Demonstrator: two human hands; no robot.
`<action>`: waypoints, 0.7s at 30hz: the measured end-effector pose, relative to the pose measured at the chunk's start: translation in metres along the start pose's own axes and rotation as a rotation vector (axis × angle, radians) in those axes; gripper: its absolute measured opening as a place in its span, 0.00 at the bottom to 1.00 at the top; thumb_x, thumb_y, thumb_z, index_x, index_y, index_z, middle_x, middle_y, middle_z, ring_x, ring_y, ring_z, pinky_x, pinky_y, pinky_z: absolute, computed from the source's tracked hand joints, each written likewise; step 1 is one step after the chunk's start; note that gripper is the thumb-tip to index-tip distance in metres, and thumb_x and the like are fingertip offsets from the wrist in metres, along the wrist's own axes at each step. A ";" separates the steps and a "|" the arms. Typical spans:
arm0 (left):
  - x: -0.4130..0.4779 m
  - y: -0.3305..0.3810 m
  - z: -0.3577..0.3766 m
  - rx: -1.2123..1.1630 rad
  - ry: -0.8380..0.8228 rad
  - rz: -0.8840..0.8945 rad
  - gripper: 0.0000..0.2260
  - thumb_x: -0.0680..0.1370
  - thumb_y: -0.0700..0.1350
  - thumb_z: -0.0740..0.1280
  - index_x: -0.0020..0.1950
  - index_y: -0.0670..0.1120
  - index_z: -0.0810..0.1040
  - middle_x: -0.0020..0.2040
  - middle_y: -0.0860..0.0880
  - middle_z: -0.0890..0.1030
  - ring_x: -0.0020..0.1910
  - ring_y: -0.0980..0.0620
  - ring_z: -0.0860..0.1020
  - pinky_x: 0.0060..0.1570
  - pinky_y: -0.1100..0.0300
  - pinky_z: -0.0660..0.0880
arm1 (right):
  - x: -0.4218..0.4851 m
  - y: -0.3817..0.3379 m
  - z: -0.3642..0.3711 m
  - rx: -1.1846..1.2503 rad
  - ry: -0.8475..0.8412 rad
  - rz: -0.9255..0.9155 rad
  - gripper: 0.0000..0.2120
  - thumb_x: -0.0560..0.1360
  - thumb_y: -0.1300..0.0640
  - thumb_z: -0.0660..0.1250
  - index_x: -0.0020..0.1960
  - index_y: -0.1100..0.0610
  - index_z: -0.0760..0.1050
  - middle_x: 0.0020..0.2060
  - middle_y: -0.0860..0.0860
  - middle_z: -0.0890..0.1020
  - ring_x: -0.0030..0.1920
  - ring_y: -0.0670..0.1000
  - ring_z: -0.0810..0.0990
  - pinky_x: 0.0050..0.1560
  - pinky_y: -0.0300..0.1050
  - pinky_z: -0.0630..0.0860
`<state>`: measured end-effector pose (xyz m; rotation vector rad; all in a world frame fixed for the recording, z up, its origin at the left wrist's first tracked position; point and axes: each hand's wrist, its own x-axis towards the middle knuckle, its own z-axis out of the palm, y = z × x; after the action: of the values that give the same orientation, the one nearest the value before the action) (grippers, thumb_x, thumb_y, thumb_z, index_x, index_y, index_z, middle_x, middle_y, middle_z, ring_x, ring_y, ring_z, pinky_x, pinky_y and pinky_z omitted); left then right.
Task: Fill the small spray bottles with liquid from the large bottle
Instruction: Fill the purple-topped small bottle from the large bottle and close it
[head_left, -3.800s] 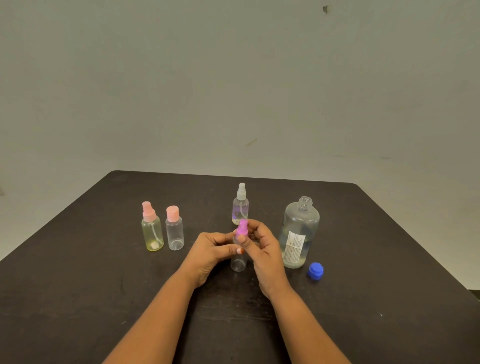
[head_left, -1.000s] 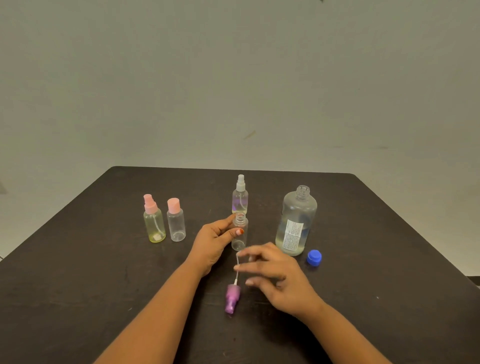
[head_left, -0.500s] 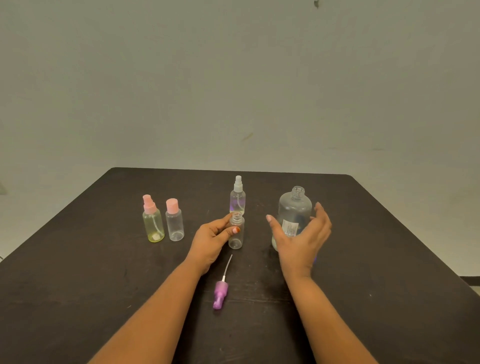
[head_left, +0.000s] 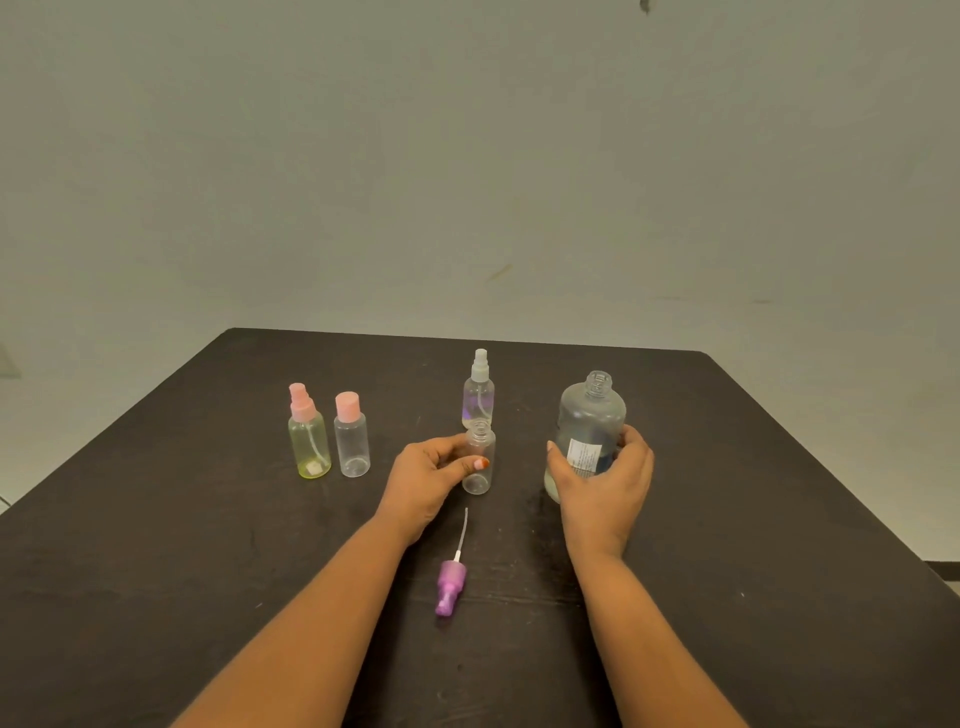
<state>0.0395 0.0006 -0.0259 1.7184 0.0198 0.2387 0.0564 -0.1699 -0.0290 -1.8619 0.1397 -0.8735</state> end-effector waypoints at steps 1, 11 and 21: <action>0.000 0.000 0.000 0.011 0.001 0.007 0.15 0.73 0.38 0.71 0.59 0.44 0.79 0.47 0.54 0.83 0.44 0.71 0.79 0.45 0.79 0.70 | 0.000 0.001 0.000 0.006 0.000 -0.003 0.33 0.62 0.53 0.78 0.62 0.59 0.68 0.56 0.53 0.73 0.57 0.54 0.73 0.57 0.56 0.74; 0.002 -0.003 -0.001 0.079 -0.015 0.023 0.17 0.73 0.42 0.71 0.62 0.47 0.78 0.52 0.56 0.82 0.52 0.65 0.77 0.56 0.71 0.71 | 0.005 -0.001 0.000 -0.100 -0.004 -0.281 0.31 0.63 0.55 0.78 0.62 0.60 0.70 0.55 0.53 0.77 0.54 0.50 0.71 0.54 0.45 0.73; 0.002 -0.003 -0.002 0.071 -0.013 0.008 0.16 0.74 0.41 0.70 0.61 0.47 0.78 0.53 0.57 0.81 0.53 0.64 0.77 0.51 0.74 0.69 | 0.016 0.006 0.000 -0.393 -0.030 -0.585 0.30 0.61 0.55 0.77 0.61 0.56 0.73 0.55 0.52 0.78 0.54 0.57 0.76 0.51 0.54 0.72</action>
<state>0.0415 0.0034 -0.0279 1.7909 0.0120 0.2352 0.0693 -0.1801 -0.0257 -2.3326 -0.2892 -1.2811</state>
